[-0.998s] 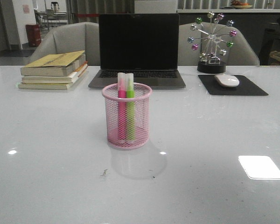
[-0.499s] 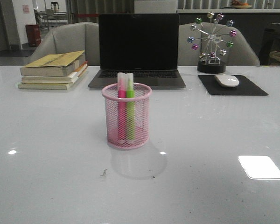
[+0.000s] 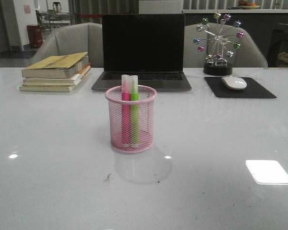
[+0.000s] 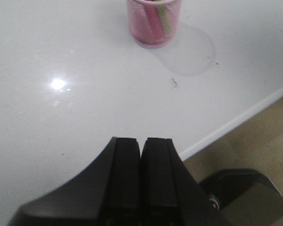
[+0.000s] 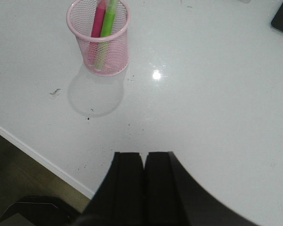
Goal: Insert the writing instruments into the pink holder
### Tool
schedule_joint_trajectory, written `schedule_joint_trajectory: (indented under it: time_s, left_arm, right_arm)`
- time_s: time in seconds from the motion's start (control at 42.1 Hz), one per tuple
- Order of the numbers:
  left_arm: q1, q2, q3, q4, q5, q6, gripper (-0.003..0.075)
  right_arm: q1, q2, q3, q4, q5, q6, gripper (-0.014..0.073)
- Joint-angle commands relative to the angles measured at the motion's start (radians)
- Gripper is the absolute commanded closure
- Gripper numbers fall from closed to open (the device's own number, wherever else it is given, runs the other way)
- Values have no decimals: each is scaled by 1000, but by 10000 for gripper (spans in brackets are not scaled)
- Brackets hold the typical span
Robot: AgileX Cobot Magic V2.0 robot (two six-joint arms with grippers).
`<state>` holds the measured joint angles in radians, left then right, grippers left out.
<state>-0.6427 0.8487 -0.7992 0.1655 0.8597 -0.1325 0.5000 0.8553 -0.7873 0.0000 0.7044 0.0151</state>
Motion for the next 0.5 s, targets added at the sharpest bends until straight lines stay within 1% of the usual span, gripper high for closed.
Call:
schedule_joint_trajectory:
  time_s: [0.0, 0.048, 0.071, 0.143, 0.19, 0.261, 0.356, 0.475]
  left_arm:
    - [109, -70, -12, -35, -83, -4, 629]
    - [176, -109, 13, -71, -130, 0, 629]
    - [202, -138, 28, -94, -174, 11, 629]
    - [277, -215, 97, -145, -308, 95, 629]
    - [320, -264, 157, -151, -386, 143, 629]
    - [385, -350, 253, -151, -507, 150, 629]
    - [462, -472, 374, -151, -595, 150, 629]
    - [553, -630, 528, -151, -644, 150, 629]
  right_arm:
    - [-6, -4, -24, -10, -62, -5, 537]
    - [-6, -4, -24, -10, -62, -5, 537]
    - [-6, -4, -24, -10, -62, -5, 537]
    - [-6, -4, -24, -10, -62, -5, 537]
    - [-6, -4, -24, -10, -62, -5, 537]
    - [-6, -4, -24, -10, -62, -5, 537]
    - [-6, -4, -24, -10, -62, -5, 537]
    - [-6, -4, -24, -10, -62, -5, 537]
